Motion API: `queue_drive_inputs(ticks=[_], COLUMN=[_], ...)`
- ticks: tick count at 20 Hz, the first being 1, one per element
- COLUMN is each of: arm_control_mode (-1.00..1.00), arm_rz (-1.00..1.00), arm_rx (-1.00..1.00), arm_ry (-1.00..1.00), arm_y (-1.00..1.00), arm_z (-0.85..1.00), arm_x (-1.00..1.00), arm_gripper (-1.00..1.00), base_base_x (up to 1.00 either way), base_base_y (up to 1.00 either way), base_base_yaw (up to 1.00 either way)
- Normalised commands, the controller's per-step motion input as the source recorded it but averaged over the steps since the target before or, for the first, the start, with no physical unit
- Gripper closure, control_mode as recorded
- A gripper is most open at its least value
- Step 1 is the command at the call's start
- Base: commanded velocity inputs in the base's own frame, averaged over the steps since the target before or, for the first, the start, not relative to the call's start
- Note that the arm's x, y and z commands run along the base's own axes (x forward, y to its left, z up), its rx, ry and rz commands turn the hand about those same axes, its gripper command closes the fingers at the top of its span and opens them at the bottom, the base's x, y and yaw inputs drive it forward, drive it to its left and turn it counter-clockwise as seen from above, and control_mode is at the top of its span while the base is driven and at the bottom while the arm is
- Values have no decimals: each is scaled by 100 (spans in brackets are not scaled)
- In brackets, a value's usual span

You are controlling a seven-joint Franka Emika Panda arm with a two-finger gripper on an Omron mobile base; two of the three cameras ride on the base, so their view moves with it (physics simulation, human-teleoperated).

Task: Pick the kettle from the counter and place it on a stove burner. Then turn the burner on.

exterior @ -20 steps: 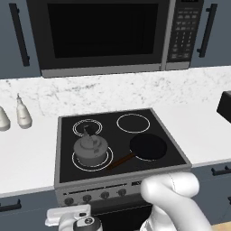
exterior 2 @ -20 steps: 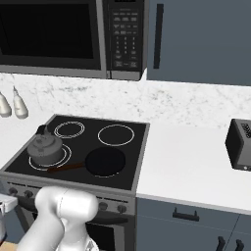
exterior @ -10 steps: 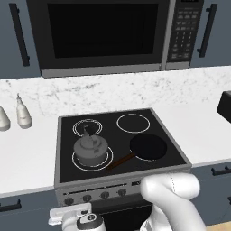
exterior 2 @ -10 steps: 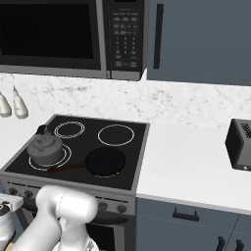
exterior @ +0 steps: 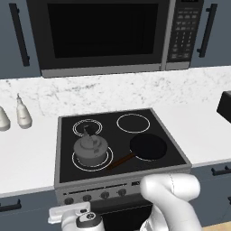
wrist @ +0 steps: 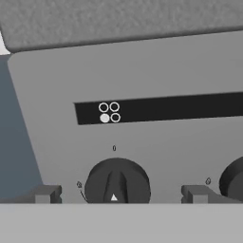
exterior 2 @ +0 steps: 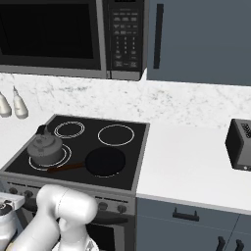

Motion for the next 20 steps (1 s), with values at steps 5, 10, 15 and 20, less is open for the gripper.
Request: queue_drive_inputs(ticks=[5,10,15,20], arm_control_mode=[-100,-100,-100,-100], arm_rz=[0,0,0,0], arm_rx=[0,0,0,0], arm_ry=[0,0,0,0], arm_y=[5,7,9,3], arm_z=[0,0,0,0], arm_x=[7,10,19,14], arm_gripper=[-100,-100,100,100], base_base_x=[0,0,0,0], base_base_y=[0,0,0,0], base_base_yaw=[0,0,0,0])
